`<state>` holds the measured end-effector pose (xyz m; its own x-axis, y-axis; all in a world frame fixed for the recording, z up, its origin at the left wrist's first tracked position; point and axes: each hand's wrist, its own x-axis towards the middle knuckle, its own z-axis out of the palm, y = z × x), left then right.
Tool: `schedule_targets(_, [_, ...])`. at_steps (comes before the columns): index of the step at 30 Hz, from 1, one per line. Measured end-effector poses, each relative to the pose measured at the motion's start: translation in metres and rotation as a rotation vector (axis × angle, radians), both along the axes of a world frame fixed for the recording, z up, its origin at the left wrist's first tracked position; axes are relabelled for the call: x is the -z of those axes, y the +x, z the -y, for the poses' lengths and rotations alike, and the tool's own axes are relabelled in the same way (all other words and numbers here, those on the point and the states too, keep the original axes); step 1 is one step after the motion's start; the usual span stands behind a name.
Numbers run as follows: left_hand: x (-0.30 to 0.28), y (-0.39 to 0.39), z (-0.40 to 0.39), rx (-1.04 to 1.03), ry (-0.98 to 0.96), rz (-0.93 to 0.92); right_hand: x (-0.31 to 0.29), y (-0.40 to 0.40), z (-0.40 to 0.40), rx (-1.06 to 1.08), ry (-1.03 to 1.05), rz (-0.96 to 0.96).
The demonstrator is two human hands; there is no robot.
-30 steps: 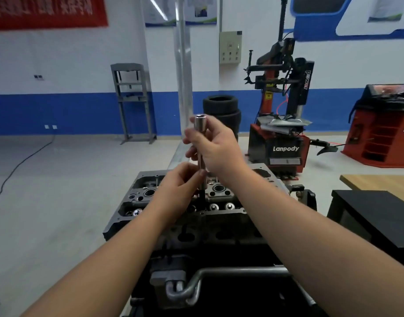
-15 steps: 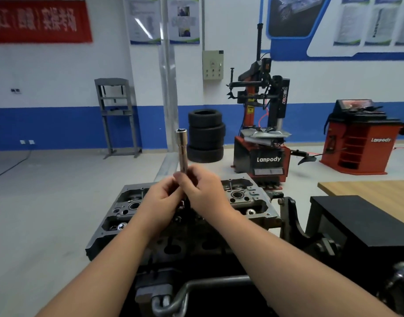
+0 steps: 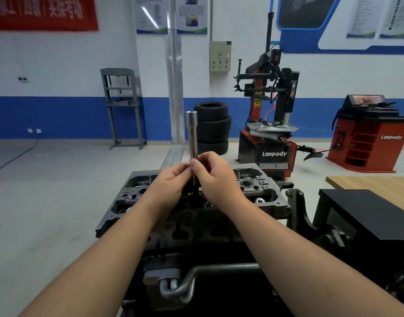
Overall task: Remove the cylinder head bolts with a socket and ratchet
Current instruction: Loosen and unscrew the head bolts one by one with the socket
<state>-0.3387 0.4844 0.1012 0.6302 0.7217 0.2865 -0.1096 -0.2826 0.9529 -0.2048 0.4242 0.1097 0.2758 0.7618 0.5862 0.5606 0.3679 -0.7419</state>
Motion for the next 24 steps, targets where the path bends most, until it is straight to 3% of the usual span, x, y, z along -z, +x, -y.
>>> schedule_targets(6, [0.003,0.001,0.0,-0.145,0.079,0.004,-0.018,-0.005,-0.003,-0.06,0.113,-0.173])
schedule_targets(10, [0.001,0.004,-0.001,-0.177,0.086,-0.013,-0.041,-0.002,-0.015,0.074,0.161,-0.02])
schedule_targets(13, [0.0,0.005,-0.002,-0.154,0.076,-0.018,-0.043,0.0,-0.016,-0.008,0.169,0.007])
schedule_targets(18, [-0.001,0.006,0.0,-0.041,0.045,-0.038,-0.039,0.014,-0.017,-0.12,0.213,0.212])
schedule_targets(24, [0.002,0.009,-0.002,-0.153,0.094,0.013,-0.043,0.016,-0.032,-0.059,0.328,0.332])
